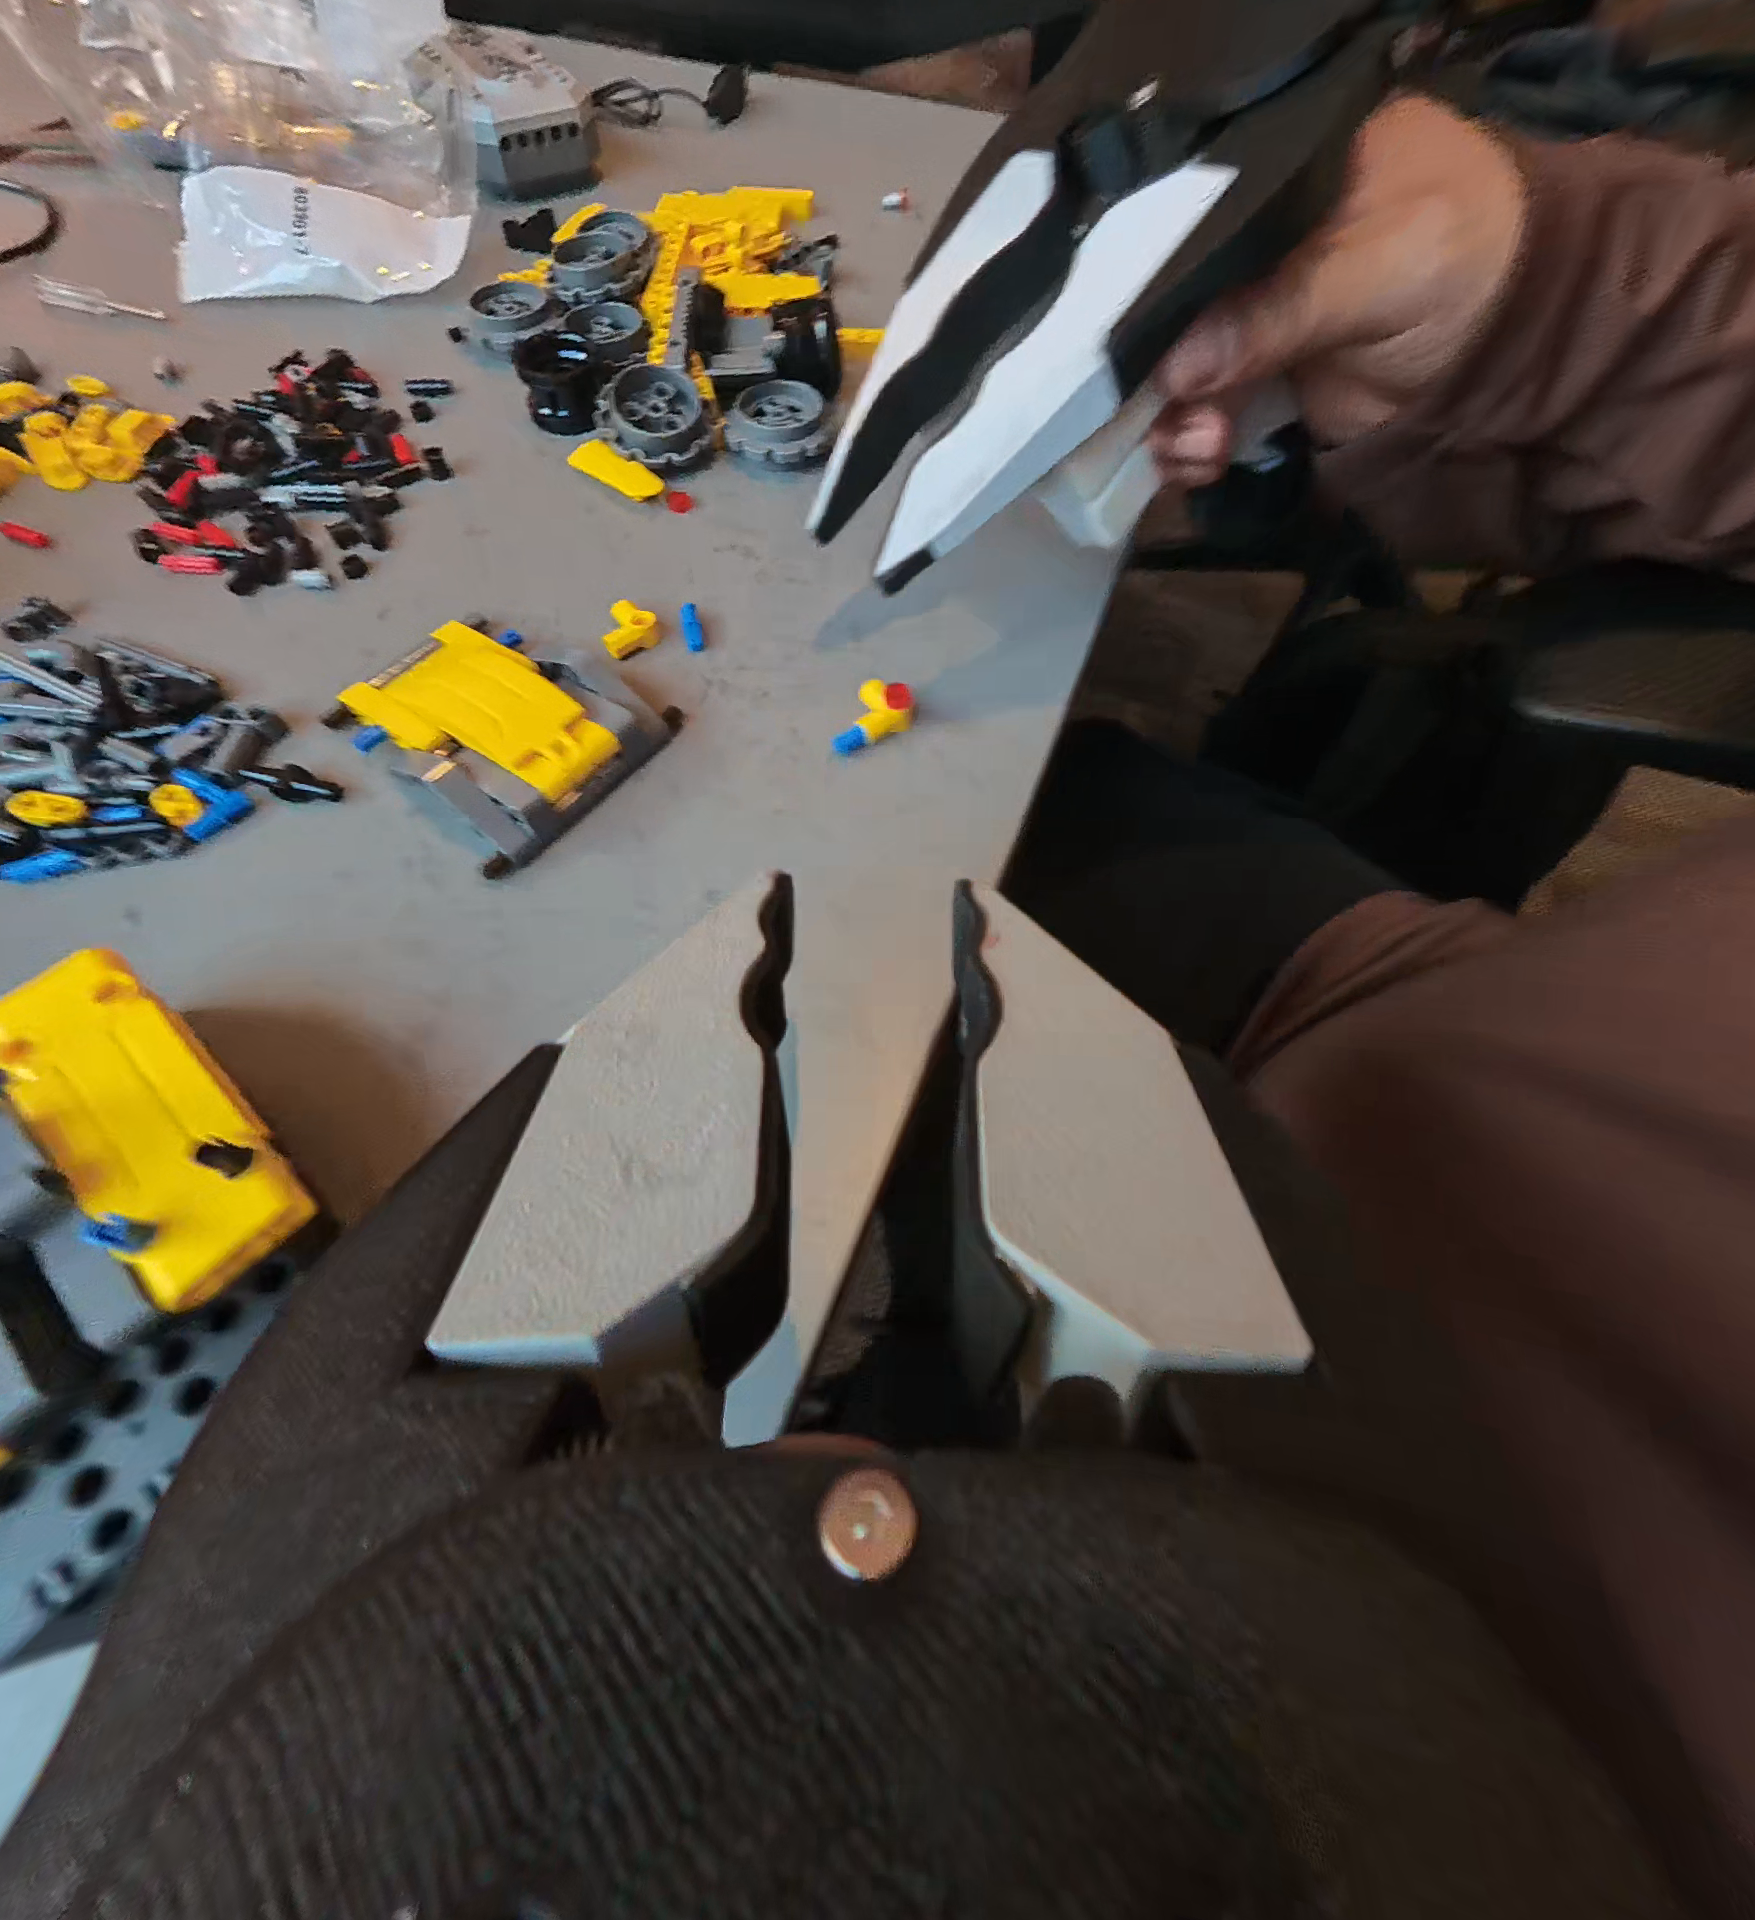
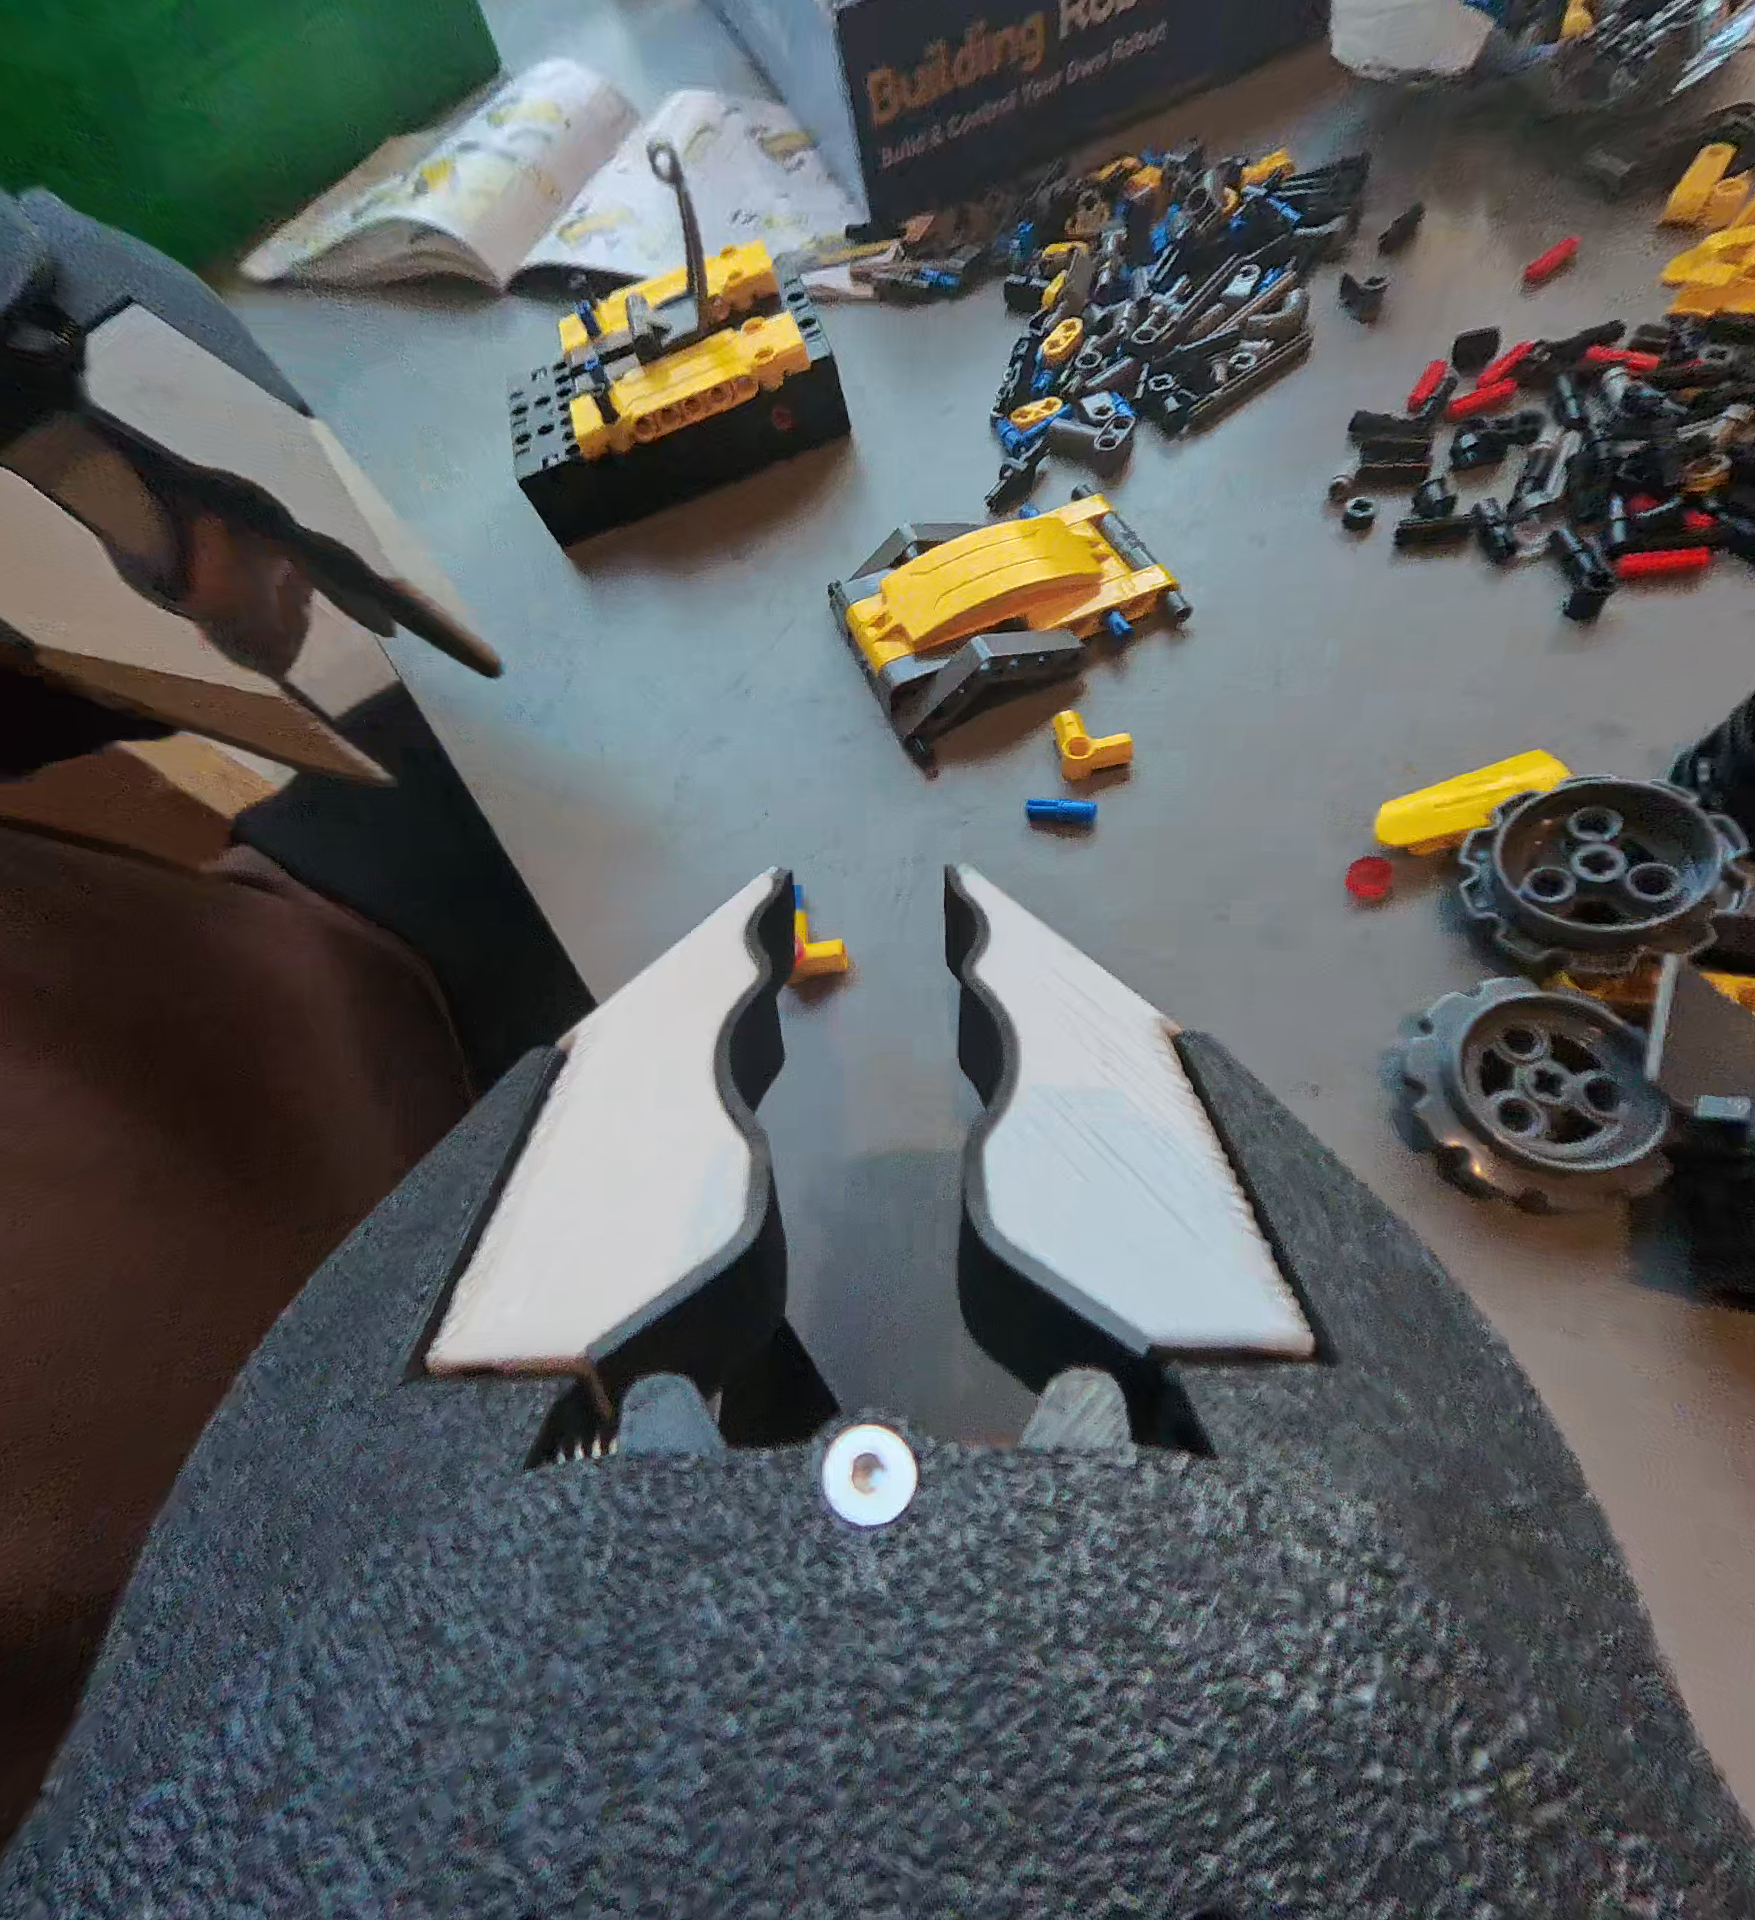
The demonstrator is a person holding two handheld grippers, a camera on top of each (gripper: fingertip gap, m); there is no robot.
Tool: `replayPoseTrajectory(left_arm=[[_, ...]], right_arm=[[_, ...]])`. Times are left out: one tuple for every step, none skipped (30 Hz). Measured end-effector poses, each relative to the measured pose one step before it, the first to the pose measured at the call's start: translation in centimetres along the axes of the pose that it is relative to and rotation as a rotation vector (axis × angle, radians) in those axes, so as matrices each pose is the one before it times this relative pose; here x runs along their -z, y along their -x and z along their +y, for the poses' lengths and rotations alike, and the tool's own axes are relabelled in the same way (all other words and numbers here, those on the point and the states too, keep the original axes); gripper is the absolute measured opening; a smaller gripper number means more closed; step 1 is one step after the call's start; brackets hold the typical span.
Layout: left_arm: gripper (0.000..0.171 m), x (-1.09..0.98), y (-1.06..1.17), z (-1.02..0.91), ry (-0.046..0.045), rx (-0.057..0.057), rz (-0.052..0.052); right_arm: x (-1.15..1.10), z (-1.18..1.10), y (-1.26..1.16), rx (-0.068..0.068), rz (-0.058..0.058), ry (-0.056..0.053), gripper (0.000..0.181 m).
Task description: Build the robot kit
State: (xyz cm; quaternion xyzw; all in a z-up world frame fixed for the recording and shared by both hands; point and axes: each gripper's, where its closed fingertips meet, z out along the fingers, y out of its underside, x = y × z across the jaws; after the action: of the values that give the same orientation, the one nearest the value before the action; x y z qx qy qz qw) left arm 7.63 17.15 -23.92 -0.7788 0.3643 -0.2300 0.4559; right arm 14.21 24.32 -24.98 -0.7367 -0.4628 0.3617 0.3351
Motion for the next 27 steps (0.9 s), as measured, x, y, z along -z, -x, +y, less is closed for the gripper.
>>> replayPoseTrajectory(left_arm=[[0.027,0.352,-0.853,0.252,-0.02583,0.0112,0.0233],[0.027,0.271,-0.701,0.371,-0.02268,0.0012,0.0178],[0.027,0.217,-0.549,0.448,-0.01783,-0.0019,0.0131],[0.027,0.158,-0.323,0.444,-0.01193,0.0052,0.003],[0.027,0.137,-0.326,0.361,-0.00938,0.0126,0.0079],[0.027,0.148,-0.401,0.224,-0.01223,0.0163,0.0175],[0.027,0.169,-0.343,0.155,-0.01524,0.0193,0.0167],[0.027,0.21,-0.277,0.119,-0.01668,0.0198,0.0154],[0.027,0.293,-0.209,0.098,-0.01889,0.0156,0.0119],[0.026,0.332,-0.108,0.092,-0.01857,0.0074,0.0056],[0.026,0.332,-0.002,0.063,-0.01471,0.0017,0.0009],[0.025,0.317,0.021,0.071,-0.00534,-0.0036,0.0039],[0.025,0.306,0.12,0.03,-0.00006,-0.0097,0.0007],[0.025,0.316,0.217,-0.087,-0.00467,-0.015,-0.0032],[0.025,0.359,0.285,-0.198,-0.01035,-0.015,-0.0069],[0.025,0.376,0.376,-0.27,-0.01506,-0.0103,-0.0117],[0.024,0.393,0.373,-0.279,-0.01618,-0.0049,-0.0104],[0.024,0.398,0.326,-0.291,-0.01577,-0.0028,-0.0068],[0.024,0.384,0.294,-0.305,-0.01749,-0.0062,-0.0066],[0.024,0.355,0.299,-0.337,-0.02003,-0.0094,-0.0081],[0.023,0.294,0.299,-0.301,-0.0186,-0.0083,-0.0068],[0.023,0.209,0.26,-0.202,-0.01385,-0.0055,-0.0041],[0.023,0.153,0.307,-0.129,-0.011,-0.0032,-0.0065],[0.023,0.081,0.341,-0.053,-0.00868,-0.0012,-0.0092],[0.022,0.045,0.329,0.08,-0.00154,0.0033,-0.0064],[0.022,0.014,0.273,0.122,0.00243,0.0073,-0.0014],[0.022,0.022,0.245,0.1,0.00157,0.0087,-0.0002]], right_arm=[[-0.34,0.067,0.192,0.0335,0.0103,0.0137,0.028],[-0.292,-0.195,0.295,0.031,0.0029,-0.0024,0.028],[-0.236,-0.391,0.206,0.0239,0.0028,-0.0145,0.028],[-0.212,-0.496,0.042,0.0171,0.008,-0.0223,0.028],[-0.175,-0.556,-0.063,0.0098,0.0084,-0.0258,0.028],[-0.137,-0.634,-0.151,0.0044,0.0091,-0.0296,0.028],[-0.089,-0.737,-0.207,0.0043,0.0105,-0.0369,0.028],[-0.076,-0.685,-0.237,0.0031,0.012,-0.0365,0.028],[-0.077,-0.482,-0.276,0.0003,0.0141,-0.0258,0.028],[-0.129,-0.204,-0.274,-0.0028,0.0156,-0.012,0.028],[-0.15,0.046,-0.194,-0.0078,0.0106,0.0022,0.028],[-0.151,0.118,-0.104,-0.0077,0.0056,0.0067,0.028],[-0.158,0.149,-0.095,-0.006,0.0042,0.0099,0.028],[-0.142,0.143,-0.161,-0.0064,0.007,0.0112,0.027],[-0.138,0.121,-0.14,-0.0062,0.0051,0.0094,0.027],[-0.108,0.113,-0.081,-0.0048,0.0008,0.0086,0.026],[-0.099,0.081,-0.034,-0.0034,-0.0031,0.0064,0.026],[-0.064,0.045,0.013,-0.0046,-0.007,0.0041,0.025],[-0.043,0.044,0.006,-0.0086,-0.0083,0.0038,0.024],[-0.035,0.034,-0.039,-0.0106,-0.0059,0.0031,0.025],[-0.012,0.0,-0.039,-0.0077,-0.0042,-0.0005,0.024],[-0.006,-0.021,0.046,-0.0047,-0.0093,-0.0009,0.023],[-0.034,0.007,0.117,-0.0064,-0.0162,0.0016,0.019],[-0.022,0.0,0.087,-0.0111,-0.0182,0.0013,0.018],[0.002,-0.038,-0.009,-0.0165,-0.0147,-0.0011,0.018],[0.067,-0.112,-0.088,-0.0192,-0.0113,-0.0069,0.017],[0.131,-0.2,-0.13,-0.0196,-0.0082,-0.0145,0.018]])
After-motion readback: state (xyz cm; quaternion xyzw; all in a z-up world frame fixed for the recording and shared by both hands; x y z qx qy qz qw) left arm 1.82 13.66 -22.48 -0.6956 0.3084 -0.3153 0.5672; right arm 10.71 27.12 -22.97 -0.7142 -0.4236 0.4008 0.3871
